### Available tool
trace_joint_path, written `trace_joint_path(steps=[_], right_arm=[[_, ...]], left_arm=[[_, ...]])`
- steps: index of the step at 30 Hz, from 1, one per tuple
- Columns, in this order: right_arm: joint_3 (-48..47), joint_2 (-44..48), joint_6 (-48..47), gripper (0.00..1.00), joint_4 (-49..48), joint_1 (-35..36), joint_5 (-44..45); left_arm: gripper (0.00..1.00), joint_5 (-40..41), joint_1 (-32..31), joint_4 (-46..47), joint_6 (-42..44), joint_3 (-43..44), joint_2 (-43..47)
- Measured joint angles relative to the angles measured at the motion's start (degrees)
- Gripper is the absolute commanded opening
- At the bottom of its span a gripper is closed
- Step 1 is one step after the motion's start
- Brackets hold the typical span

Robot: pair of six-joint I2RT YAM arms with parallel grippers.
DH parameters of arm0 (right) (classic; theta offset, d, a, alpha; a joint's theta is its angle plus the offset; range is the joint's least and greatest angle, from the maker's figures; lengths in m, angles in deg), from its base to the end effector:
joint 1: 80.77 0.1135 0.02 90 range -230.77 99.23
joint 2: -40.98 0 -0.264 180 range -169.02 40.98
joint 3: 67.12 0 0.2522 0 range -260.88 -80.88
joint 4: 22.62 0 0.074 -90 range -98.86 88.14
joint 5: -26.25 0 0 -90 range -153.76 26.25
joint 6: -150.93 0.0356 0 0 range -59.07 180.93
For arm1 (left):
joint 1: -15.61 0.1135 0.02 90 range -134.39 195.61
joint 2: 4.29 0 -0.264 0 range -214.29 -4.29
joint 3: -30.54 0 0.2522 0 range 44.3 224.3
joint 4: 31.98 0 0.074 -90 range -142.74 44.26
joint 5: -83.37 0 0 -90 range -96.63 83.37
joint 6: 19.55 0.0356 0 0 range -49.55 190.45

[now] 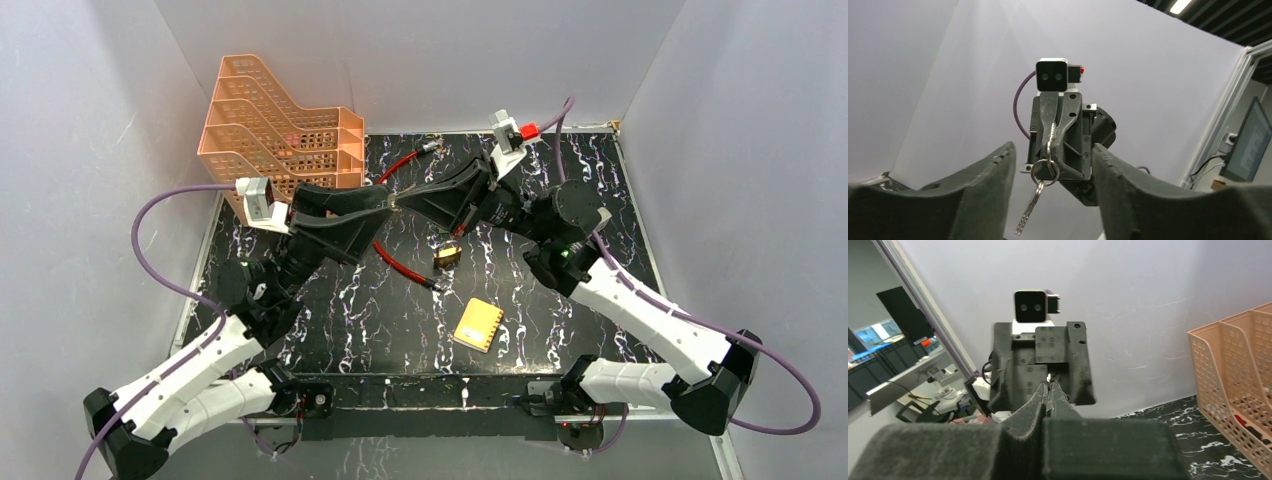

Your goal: Unlock with the key

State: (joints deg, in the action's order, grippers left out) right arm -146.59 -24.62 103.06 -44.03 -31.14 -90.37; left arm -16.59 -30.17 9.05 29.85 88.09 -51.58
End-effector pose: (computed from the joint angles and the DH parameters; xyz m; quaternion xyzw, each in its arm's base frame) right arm 0.1447 0.1948 0.4755 -0.2333 0.4329 0.6941 0.5257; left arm 0.1053 -0.1170 0.4375 0.0967 0.3261 -0.6643 0.6656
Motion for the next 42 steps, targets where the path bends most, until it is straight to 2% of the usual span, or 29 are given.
trace_joint_path(steps=[2, 5, 7, 10, 13, 16, 20, 23, 28, 32, 37, 42], right_arm=[[-0.9, 0.5, -2.0, 0.0, 3.0, 0.0, -0.2], [-4.4, 1.7, -7.2, 0.0, 11.3, 0.0, -0.8], [-8.5, 2.1, -11.7, 0.0, 19.2, 0.0, -1.5], [-16.9, 2.2, -20.5, 0.0, 33.2, 0.0, -2.7], [-22.3, 2.8, -27.6, 0.0, 44.5, 0.0, -3.7], [-24.9, 3.6, -32.9, 0.0, 54.1, 0.0, -4.5], [-25.3, 3.6, -36.5, 0.0, 62.4, 0.0, -5.4], [-25.3, 2.9, -37.6, 0.0, 65.7, 0.0, -6.0], [-25.3, 2.4, -38.1, 0.0, 68.2, 0.0, -7.0], [-25.3, 2.4, -38.1, 0.0, 68.5, 0.0, -7.3], [-25.3, 2.4, -38.1, 0.0, 68.5, 0.0, -7.6], [-25.3, 2.4, -38.1, 0.0, 68.5, 0.0, -7.7]], left_arm=[[0.77, 0.2, 0.0, -1.9, 0.8, -0.2, 1.4], [0.79, 0.4, 0.0, -7.7, 4.2, 0.2, 4.7], [0.79, 0.1, 0.0, -15.1, 7.9, 3.0, 6.1], [0.76, -2.8, 0.0, -28.5, 16.0, 12.6, 5.2], [0.71, -7.4, 0.0, -37.6, 22.3, 21.3, 2.8], [0.69, -13.6, 0.0, -44.8, 27.2, 29.6, -1.5], [0.71, -20.0, 0.0, -54.2, 30.7, 39.0, -9.0], [0.72, -23.8, 0.0, -60.2, 31.1, 44.4, -15.1], [0.7, -28.3, 0.0, -65.1, 30.8, 44.2, -19.7], [0.63, -30.6, 0.0, -67.1, 31.4, 44.0, -19.6], [0.48, -32.9, 0.0, -66.8, 32.0, 43.7, -17.9], [0.47, -34.4, 0.0, -66.1, 32.3, 43.1, -17.4]])
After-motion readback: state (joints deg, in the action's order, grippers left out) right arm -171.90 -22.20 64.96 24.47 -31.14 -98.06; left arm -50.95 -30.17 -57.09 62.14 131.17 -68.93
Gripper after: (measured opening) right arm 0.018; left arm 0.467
